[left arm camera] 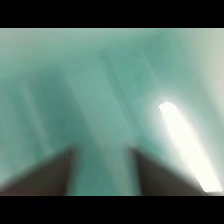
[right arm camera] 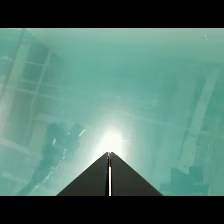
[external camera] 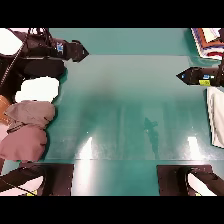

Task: Fold the shirts.

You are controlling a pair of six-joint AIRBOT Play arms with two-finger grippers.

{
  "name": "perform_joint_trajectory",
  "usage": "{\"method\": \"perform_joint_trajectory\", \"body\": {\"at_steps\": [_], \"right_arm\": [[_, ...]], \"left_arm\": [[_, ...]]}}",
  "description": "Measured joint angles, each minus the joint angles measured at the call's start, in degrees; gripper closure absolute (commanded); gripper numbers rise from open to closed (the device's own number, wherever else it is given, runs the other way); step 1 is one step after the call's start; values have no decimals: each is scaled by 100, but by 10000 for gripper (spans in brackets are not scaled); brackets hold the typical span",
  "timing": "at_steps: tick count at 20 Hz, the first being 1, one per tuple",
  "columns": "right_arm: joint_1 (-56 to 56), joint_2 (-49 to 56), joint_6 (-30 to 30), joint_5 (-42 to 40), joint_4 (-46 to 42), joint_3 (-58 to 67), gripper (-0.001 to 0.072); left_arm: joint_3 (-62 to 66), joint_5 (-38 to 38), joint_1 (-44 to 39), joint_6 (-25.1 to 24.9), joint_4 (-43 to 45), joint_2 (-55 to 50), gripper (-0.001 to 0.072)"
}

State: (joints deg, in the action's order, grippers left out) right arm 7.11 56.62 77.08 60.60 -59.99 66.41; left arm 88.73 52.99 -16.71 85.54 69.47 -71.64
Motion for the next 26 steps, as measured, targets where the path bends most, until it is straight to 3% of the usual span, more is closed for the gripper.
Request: {"method": "perform_joint_trajectory", "body": {"at_steps": [4,7,19,20,21,22,26], "right_arm": [[0,0,0,2,0,0,694],[0,-2,0,2,7,0,694],[0,-2,0,0,28,0,694],[0,-2,0,-2,28,0,694],[0,-4,0,-20,28,0,694],[0,-2,0,-39,28,0,694],[0,-2,0,-52,31,0,694]], "left_arm": [[0,-205,136,603,1818,-334,176],[0,-299,581,962,2623,-881,175],[160,-1486,2092,1335,3165,-3106,180],[179,-1580,2116,1340,3165,-3176,336],[192,-1663,2140,1342,3165,-3224,562],[203,-1729,2162,1344,3165,-3259,672],[293,-1694,2194,1349,3167,-3254,681]]}}
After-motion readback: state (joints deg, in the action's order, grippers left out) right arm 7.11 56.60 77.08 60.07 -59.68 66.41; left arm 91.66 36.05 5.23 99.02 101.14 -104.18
